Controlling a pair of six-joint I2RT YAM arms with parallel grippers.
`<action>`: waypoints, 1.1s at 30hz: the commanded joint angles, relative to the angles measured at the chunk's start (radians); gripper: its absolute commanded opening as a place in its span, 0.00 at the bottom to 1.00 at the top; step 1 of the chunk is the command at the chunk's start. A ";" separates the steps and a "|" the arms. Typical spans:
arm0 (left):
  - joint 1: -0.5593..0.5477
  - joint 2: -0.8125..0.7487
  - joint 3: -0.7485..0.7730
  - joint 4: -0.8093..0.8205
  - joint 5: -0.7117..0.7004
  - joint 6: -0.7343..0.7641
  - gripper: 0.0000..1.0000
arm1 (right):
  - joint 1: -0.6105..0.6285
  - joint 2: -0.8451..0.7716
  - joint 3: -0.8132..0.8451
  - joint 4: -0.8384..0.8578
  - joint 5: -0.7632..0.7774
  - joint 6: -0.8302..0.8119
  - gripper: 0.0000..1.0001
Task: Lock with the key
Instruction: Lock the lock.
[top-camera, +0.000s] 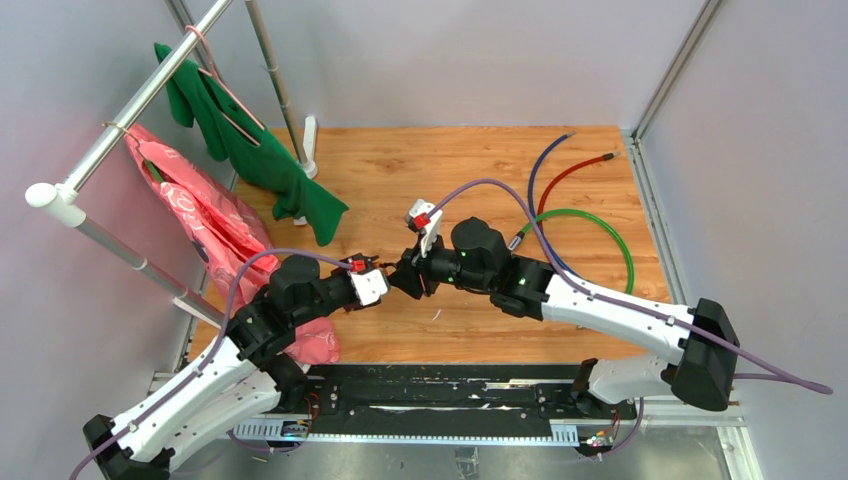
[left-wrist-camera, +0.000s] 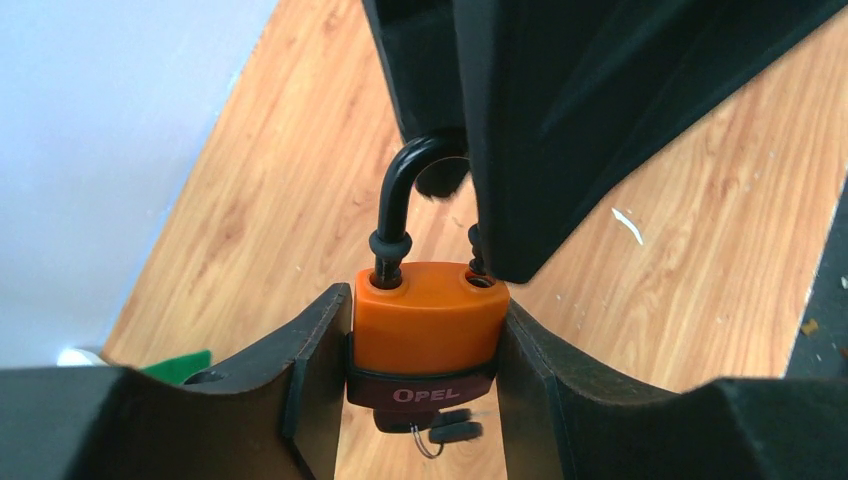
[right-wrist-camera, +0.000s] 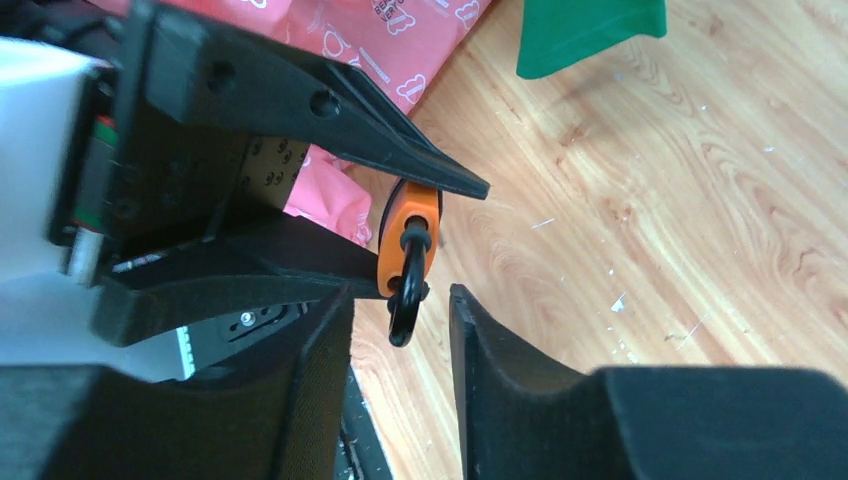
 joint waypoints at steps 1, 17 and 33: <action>-0.006 -0.014 -0.026 -0.037 0.029 0.028 0.00 | 0.001 -0.058 0.060 -0.100 -0.004 -0.029 0.47; -0.006 -0.013 -0.007 0.003 0.032 0.036 0.00 | -0.107 0.044 0.333 -0.577 -0.220 0.100 0.53; -0.006 -0.005 -0.006 0.014 0.043 0.042 0.00 | -0.075 0.149 0.346 -0.551 -0.155 0.114 0.38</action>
